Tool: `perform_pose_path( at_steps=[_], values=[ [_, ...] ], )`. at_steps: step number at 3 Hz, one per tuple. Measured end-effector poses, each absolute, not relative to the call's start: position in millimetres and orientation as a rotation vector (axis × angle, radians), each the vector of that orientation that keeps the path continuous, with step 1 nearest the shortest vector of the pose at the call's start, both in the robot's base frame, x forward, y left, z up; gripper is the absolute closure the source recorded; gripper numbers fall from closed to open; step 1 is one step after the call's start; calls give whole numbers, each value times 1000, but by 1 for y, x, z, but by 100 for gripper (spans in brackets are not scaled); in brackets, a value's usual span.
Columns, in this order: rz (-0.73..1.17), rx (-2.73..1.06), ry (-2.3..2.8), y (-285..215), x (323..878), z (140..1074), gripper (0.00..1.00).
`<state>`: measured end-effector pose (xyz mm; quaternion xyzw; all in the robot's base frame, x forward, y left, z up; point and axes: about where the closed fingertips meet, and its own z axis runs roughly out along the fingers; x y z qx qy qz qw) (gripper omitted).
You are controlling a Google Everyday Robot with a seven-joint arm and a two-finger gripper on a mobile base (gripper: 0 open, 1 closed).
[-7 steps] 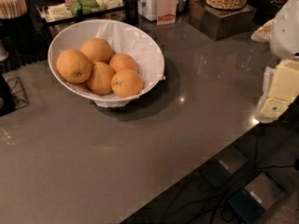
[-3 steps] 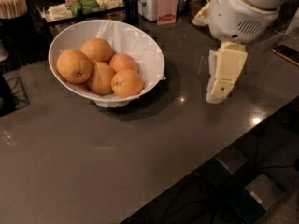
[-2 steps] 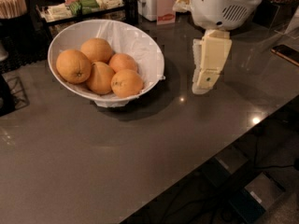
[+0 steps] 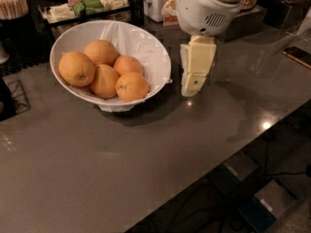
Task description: Pick orange from white bowl
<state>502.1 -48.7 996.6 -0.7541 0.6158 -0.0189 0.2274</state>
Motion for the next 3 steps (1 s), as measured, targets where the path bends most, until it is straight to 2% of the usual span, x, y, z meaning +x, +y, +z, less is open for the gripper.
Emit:
perform_pose_path(
  at_steps=[2,3],
  values=[
    [29,-2150,1513,17,531,980,0],
    [29,-2150,1513,18,531,980,0]
  ],
)
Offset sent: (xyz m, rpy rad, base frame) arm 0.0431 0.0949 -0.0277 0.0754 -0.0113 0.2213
